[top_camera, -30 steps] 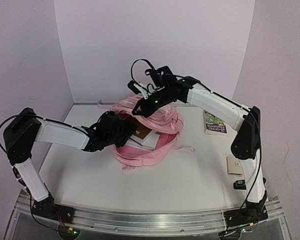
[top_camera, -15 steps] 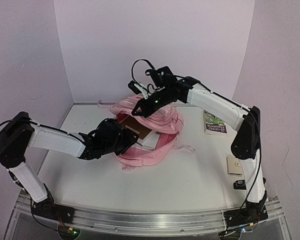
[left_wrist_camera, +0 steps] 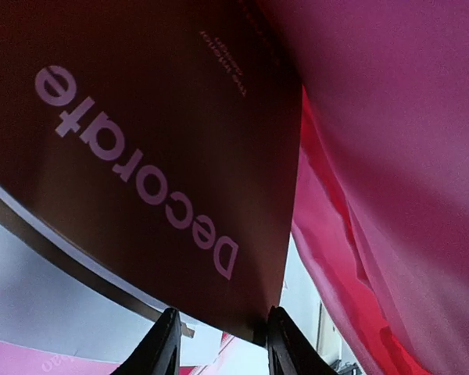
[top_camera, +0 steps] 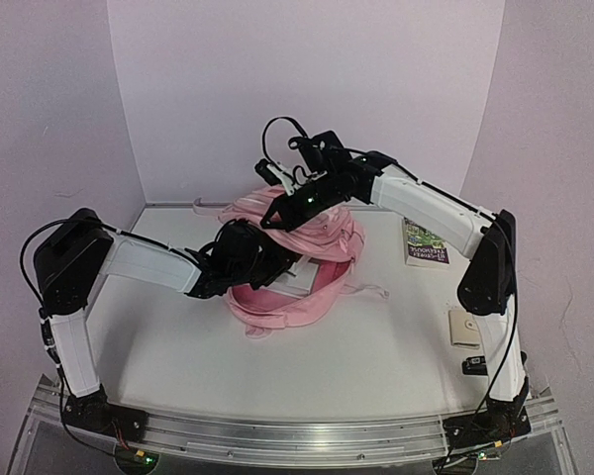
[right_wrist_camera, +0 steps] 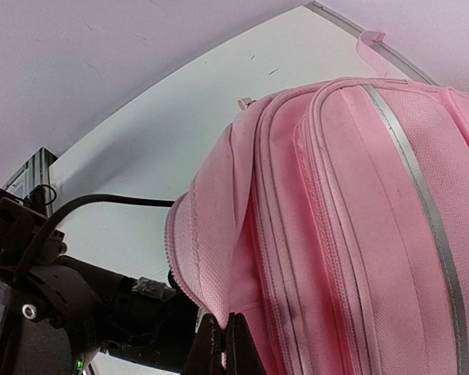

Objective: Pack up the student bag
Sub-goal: Place the book in the student bag.

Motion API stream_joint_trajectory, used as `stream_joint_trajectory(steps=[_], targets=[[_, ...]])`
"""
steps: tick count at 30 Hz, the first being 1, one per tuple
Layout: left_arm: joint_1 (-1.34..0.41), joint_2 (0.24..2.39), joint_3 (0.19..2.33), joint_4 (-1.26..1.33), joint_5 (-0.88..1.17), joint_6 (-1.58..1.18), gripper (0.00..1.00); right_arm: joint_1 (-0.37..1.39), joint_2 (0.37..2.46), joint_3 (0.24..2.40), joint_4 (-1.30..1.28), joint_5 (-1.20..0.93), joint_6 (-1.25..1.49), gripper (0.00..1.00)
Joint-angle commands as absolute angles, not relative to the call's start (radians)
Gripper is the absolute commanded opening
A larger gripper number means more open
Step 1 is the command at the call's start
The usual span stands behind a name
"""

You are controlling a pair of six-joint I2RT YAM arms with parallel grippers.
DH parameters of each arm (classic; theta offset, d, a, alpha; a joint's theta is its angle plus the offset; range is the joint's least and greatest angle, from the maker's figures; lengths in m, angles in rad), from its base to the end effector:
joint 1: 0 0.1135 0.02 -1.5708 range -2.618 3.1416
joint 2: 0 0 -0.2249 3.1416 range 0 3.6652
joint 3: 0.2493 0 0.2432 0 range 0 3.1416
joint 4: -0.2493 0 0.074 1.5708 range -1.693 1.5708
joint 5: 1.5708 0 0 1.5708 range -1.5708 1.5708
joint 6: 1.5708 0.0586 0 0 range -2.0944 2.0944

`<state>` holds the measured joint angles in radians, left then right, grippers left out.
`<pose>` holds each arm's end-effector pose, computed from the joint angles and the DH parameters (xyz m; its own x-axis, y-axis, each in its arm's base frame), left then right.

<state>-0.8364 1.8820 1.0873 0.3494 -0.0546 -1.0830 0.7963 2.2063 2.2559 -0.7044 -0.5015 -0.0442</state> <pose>0.2814 -0.3069 0.1444 -0.7608 -0.4735 -0.4437 0.0769 0.6132 -0.7862 0.3193 0.3666 0.2897 -0.3860 -0.4499 -0.8053 -0.9114 0.3211 0.2574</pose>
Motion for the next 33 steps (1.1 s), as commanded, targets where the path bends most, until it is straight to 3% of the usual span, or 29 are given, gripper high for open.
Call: stream_joint_trajectory(steps=[1, 3, 6, 13, 20, 27, 30, 33], targets=[[-0.833, 1.778, 1.066, 0.356, -0.041, -0.962, 0.54, 0.804, 2.157, 2.263, -0.648, -0.582, -0.022, 0.0], [-0.846, 1.723, 0.996, 0.344, -0.027, -0.958, 0.65, 0.806, 2.157, 2.237, -0.647, -0.588, -0.024, 0.0], [-0.888, 1.653, 0.908, 0.329, -0.033, -0.968, 0.73, 0.81, 2.159, 2.195, -0.643, -0.592, -0.03, 0.0], [-0.943, 1.575, 0.746, 0.301, -0.079, -1.097, 0.8, 0.82, 2.173, 2.093, -0.63, -0.606, -0.034, 0.0], [-0.946, 1.553, 0.655, 0.278, -0.156, -1.208, 0.76, 0.849, 2.23, 2.039, -0.62, -0.608, -0.038, 0.0], [-0.916, 1.53, 0.616, 0.337, -0.166, -1.162, 0.59, 0.847, 2.278, 2.064, -0.629, -0.582, -0.046, 0.03], [-0.914, 1.488, 0.598, 0.347, -0.142, -1.11, 0.6, 0.846, 2.235, 2.037, -0.644, -0.588, -0.056, 0.09], [-0.911, 1.391, 0.539, 0.368, -0.129, -1.055, 0.68, 0.833, 2.163, 1.972, -0.656, -0.538, -0.098, 0.04]])
